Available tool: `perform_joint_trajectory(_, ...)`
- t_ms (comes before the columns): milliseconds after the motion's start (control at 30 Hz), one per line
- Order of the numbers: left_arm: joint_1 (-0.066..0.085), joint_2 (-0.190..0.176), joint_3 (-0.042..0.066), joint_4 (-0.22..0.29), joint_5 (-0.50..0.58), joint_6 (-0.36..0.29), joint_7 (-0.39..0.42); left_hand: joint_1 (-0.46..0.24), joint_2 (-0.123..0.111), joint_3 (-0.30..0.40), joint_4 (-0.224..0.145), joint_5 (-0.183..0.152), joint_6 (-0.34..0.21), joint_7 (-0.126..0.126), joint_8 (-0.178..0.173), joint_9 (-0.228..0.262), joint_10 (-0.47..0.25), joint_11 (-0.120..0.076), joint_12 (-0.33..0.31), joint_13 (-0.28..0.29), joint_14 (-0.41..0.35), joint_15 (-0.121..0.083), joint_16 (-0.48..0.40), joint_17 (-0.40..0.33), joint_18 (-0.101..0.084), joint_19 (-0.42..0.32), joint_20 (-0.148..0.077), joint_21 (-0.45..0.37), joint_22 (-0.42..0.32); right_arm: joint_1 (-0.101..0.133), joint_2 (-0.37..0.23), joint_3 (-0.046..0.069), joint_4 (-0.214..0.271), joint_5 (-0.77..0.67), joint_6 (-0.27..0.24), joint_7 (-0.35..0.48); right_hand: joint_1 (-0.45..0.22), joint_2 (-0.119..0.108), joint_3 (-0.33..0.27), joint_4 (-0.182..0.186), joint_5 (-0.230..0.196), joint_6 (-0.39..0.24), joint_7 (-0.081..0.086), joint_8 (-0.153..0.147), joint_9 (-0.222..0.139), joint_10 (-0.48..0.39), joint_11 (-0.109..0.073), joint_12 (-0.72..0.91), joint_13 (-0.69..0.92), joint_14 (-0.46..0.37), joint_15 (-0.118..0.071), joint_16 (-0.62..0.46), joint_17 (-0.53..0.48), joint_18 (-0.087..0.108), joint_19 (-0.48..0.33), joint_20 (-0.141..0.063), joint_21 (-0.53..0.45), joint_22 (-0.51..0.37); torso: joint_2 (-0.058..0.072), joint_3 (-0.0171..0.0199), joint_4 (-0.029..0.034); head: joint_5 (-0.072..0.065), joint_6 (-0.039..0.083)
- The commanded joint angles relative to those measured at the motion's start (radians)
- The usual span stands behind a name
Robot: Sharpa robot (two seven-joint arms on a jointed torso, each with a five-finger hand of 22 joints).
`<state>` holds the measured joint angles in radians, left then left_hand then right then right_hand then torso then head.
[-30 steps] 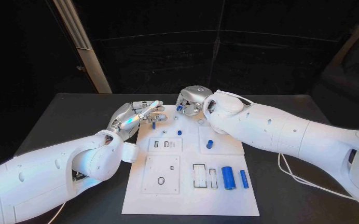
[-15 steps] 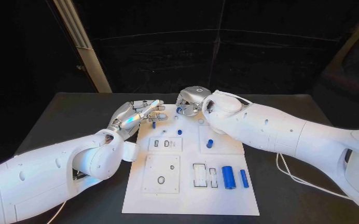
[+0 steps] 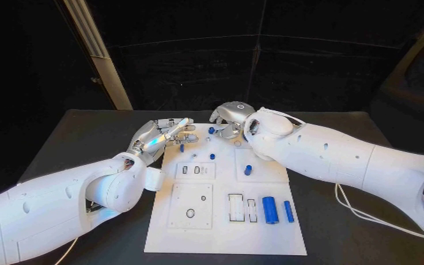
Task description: Assemble the parts on the task board
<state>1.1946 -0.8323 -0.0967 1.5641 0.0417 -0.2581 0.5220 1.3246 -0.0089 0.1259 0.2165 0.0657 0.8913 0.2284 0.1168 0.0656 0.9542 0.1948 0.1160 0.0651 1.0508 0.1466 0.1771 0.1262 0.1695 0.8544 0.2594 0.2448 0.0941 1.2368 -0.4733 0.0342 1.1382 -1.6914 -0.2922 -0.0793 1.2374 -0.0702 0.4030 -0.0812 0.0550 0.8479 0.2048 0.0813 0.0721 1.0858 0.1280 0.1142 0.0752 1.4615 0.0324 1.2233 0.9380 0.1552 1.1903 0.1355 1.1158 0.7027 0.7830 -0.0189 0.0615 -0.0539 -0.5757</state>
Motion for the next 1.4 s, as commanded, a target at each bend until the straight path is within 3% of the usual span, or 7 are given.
perform_joint_trajectory(33,0.002,-0.004,0.001,0.004,-0.007,0.007,0.002,-0.001,0.007,0.001,-0.007,-0.004,-0.003,0.027,-0.006,-0.001,-0.003,0.005,-0.004,-0.001,0.001,0.003,-0.005,0.001,0.014,0.005,0.001,-0.003,-0.001,0.002,-0.057,0.001,0.053,0.059,-0.060,-0.015,0.022,0.004,0.005,0.008,0.014,0.041,-0.014,0.017,0.006,0.099,-0.025,0.059,0.023,0.018,-0.016,0.039,0.057,-0.006,0.030,-0.011,0.034,0.051,-0.002,0.0009,-0.0058,0.004,0.005)
perform_joint_trajectory(167,0.002,-0.006,0.001,0.006,-0.007,0.009,0.002,-0.001,0.007,0.001,-0.007,-0.004,-0.003,0.027,-0.006,-0.001,-0.003,0.005,-0.004,-0.001,0.001,0.003,-0.005,0.001,0.014,0.005,0.001,-0.003,-0.001,0.008,-0.138,0.000,0.117,0.160,-0.036,-0.029,0.006,-0.025,-0.024,0.029,0.067,0.080,-0.048,0.033,0.008,0.233,-0.066,0.157,0.083,0.032,-0.048,0.081,0.122,-0.016,0.060,-0.041,0.073,0.110,-0.005,0.0009,-0.0131,0.002,0.006)
perform_joint_trajectory(367,0.002,-0.008,0.000,0.006,-0.007,0.010,0.001,-0.001,0.008,0.001,-0.007,-0.004,-0.003,0.027,-0.006,-0.001,-0.003,0.005,-0.004,-0.001,0.001,0.003,-0.005,0.001,0.014,0.005,0.001,-0.004,-0.001,0.014,-0.241,0.000,0.185,0.251,0.038,-0.065,-0.051,-0.066,-0.131,0.101,0.149,0.084,-0.071,0.034,0.003,0.275,-0.085,0.329,0.242,0.050,-0.068,0.146,0.225,-0.034,0.104,-0.064,0.130,0.202,-0.007,0.0041,-0.0210,0.005,0.007)
perform_joint_trajectory(500,0.002,-0.009,0.000,0.004,-0.007,0.011,0.000,-0.001,0.008,0.001,-0.007,-0.004,-0.003,0.027,-0.006,-0.001,-0.003,0.005,-0.004,-0.001,0.001,0.003,-0.005,0.001,0.014,0.005,0.001,-0.004,-0.001,0.015,-0.288,0.000,0.207,0.258,0.084,-0.095,-0.013,-0.042,-0.245,0.179,0.173,0.069,-0.063,0.043,-0.001,0.186,-0.080,0.664,0.622,0.055,-0.060,0.198,0.308,-0.043,0.121,-0.058,0.168,0.262,-0.008,0.0060,-0.0240,0.005,0.006)
perform_joint_trajectory(567,0.002,-0.008,0.000,0.004,-0.007,0.011,-0.001,-0.001,0.008,0.001,-0.008,-0.004,-0.003,0.027,-0.006,-0.001,-0.003,0.005,-0.004,-0.001,0.001,0.003,-0.005,0.001,0.014,0.006,0.001,-0.004,-0.002,0.016,-0.300,0.000,0.209,0.250,0.100,-0.109,-0.010,-0.054,-0.276,0.196,0.171,0.062,-0.061,0.044,-0.002,0.189,-0.076,0.728,0.695,0.058,-0.057,0.209,0.330,-0.044,0.124,-0.057,0.175,0.273,-0.008,0.0042,-0.0224,0.002,0.007)
perform_joint_trajectory(767,0.002,-0.005,0.000,0.001,-0.007,0.014,-0.001,-0.001,0.008,0.001,-0.008,-0.004,-0.003,0.027,-0.006,-0.001,-0.003,0.005,-0.004,-0.001,0.001,0.003,-0.005,0.001,0.014,0.006,0.001,-0.004,-0.002,0.016,-0.307,0.000,0.194,0.225,0.137,-0.137,0.029,-0.049,-0.351,0.253,0.174,0.037,-0.054,0.048,-0.003,0.203,-0.068,0.861,0.850,0.065,-0.050,0.238,0.384,-0.049,0.135,-0.050,0.194,0.302,-0.007,0.0035,-0.0189,-0.003,0.007)
perform_joint_trajectory(1400,0.002,-0.003,-0.002,-0.004,-0.007,0.016,-0.004,-0.001,0.008,0.001,-0.008,-0.004,-0.003,0.027,-0.006,-0.001,-0.003,0.005,-0.004,-0.001,0.001,0.003,-0.005,0.001,0.014,0.006,0.001,-0.004,-0.002,0.016,-0.258,0.000,0.149,0.194,0.183,-0.155,0.082,-0.026,-0.382,0.283,0.177,0.027,-0.051,0.058,-0.001,0.241,-0.066,0.967,0.974,0.070,-0.048,0.256,0.421,-0.054,0.148,-0.046,0.213,0.334,-0.006,0.0017,-0.0189,-0.007,0.000)
